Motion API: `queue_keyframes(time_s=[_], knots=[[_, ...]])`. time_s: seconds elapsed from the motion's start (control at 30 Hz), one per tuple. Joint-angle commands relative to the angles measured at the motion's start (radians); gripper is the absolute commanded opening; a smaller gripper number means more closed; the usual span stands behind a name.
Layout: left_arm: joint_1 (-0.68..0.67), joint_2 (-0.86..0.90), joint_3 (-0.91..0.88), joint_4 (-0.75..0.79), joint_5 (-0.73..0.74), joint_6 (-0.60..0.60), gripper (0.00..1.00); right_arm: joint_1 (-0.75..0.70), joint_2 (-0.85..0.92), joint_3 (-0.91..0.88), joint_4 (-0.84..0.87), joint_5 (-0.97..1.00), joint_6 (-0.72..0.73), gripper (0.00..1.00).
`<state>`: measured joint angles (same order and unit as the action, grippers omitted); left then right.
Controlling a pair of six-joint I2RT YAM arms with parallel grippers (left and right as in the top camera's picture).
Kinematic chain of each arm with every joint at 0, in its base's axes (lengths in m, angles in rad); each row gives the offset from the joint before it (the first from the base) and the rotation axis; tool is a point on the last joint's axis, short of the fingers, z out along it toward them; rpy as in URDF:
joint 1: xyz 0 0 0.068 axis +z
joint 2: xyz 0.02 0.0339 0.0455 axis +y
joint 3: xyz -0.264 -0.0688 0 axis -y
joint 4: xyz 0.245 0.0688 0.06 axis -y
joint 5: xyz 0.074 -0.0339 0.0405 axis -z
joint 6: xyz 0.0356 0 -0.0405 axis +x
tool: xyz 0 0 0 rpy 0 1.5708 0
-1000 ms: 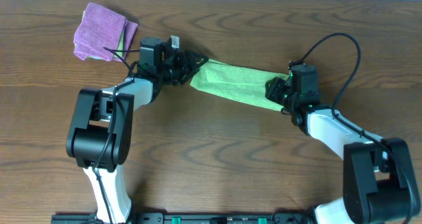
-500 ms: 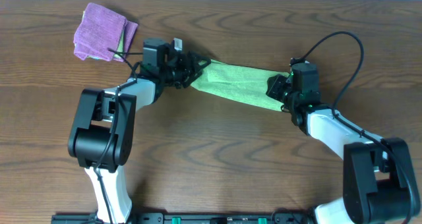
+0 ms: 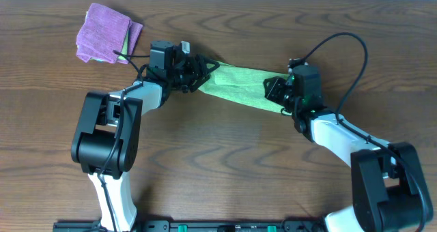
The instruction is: Fold the cloth
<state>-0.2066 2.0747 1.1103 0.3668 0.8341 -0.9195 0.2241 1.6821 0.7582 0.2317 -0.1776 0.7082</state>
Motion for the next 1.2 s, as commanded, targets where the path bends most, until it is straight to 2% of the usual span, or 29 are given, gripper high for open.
queue_keyframes(time_s=[0.0, 0.33, 0.67, 1.17], knots=[[0.003, 0.006, 0.019, -0.001, -0.006, 0.007, 0.68, 0.003, 0.018, 0.013, 0.006, 0.179, 0.013, 0.17], [0.003, 0.006, 0.019, -0.004, 0.009, 0.007, 0.70, -0.010, 0.169, 0.013, 0.084, 0.183, 0.009, 0.11], [0.002, 0.006, 0.019, -0.079, -0.008, 0.007, 0.73, -0.007, 0.170, 0.013, 0.068, 0.142, 0.009, 0.08], [-0.081, 0.013, 0.019, -0.078, -0.164, 0.006, 0.73, -0.007, 0.170, 0.013, 0.067, 0.117, 0.009, 0.05]])
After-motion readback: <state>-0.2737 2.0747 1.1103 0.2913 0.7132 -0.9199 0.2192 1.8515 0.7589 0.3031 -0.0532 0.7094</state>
